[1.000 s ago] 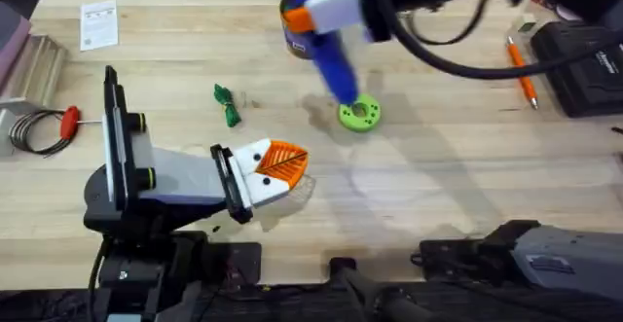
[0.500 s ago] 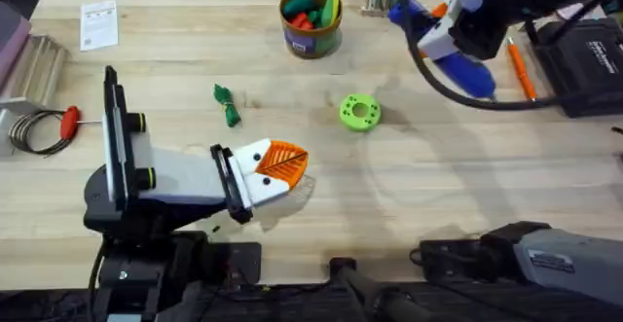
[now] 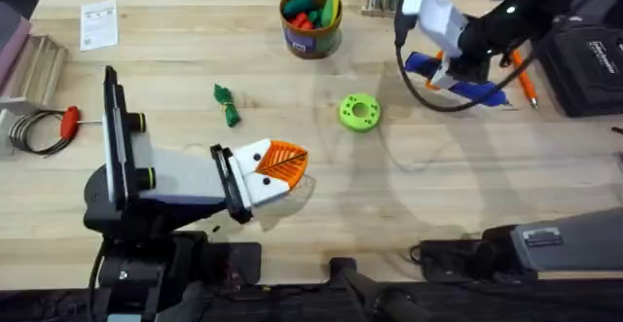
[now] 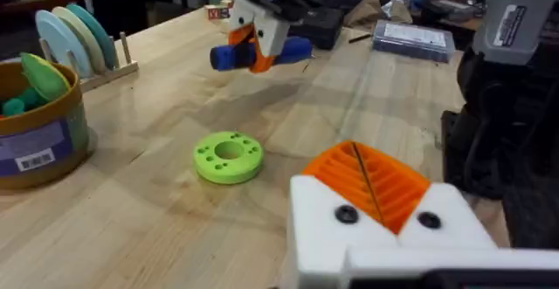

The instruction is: Pick up the gripper from the table and insert it into the empty holder that is missing its gripper. Then pick up a screw, insert it into the mounting hole, and use the screwdriver to tighten it. Finally, clean up the table by picking up the vegetable and placing it into the bucket.

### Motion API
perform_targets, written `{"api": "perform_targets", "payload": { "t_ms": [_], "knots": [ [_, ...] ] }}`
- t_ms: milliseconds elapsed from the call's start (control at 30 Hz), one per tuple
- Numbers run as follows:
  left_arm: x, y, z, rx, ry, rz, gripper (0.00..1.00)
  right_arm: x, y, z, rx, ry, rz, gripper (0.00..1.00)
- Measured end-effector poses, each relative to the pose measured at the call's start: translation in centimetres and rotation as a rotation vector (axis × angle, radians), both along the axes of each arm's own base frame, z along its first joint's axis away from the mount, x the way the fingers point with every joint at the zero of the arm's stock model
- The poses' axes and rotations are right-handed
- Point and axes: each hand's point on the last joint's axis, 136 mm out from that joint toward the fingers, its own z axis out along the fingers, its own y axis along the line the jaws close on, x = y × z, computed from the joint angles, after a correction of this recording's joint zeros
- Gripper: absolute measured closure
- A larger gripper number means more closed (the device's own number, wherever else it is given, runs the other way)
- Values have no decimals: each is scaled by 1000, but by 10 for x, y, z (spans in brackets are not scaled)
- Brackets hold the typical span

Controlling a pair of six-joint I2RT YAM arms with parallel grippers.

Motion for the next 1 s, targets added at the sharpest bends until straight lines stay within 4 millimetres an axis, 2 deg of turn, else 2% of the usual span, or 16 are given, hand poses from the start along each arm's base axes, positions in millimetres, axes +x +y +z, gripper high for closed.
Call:
{"api": "perform_targets", "payload": {
  "t_ms": [167, 300, 400, 433, 600, 633, 667, 833, 867, 900, 1000],
  "knots": [
    [0, 0, 0, 0, 1, 0, 995, 14, -1, -37, -27, 40, 64, 981],
    [0, 0, 0, 0, 0, 0, 995, 10, -2, -65, -36, 116, 87, 981],
    [0, 0, 0, 0, 0, 0, 995, 9, -2, -68, -40, 124, 95, 981],
    [0, 0, 0, 0, 1, 0, 995, 9, -2, -68, -40, 125, 93, 898],
    [0, 0, 0, 0, 0, 0, 995, 15, -3, -63, -43, 97, 93, 175],
    [0, 0, 0, 0, 0, 0, 995, 15, -2, -62, -42, 92, 91, 63],
    [0, 0, 0, 0, 0, 0, 995, 15, -2, -60, -41, 90, 84, 24],
    [0, 0, 0, 0, 0, 0, 991, 8, 3, -52, -37, 94, 80, 11],
    [0, 0, 0, 1, -4, 0, 907, 8, 6, -46, -34, 78, 80, 11],
    [0, 0, 0, 1, -2, 0, 727, 9, 9, -37, -31, 53, 80, 12],
    [0, 0, 0, 1, -2, 0, 283, 12, 19, -5, 2, -40, 65, 10]
  ]
}}
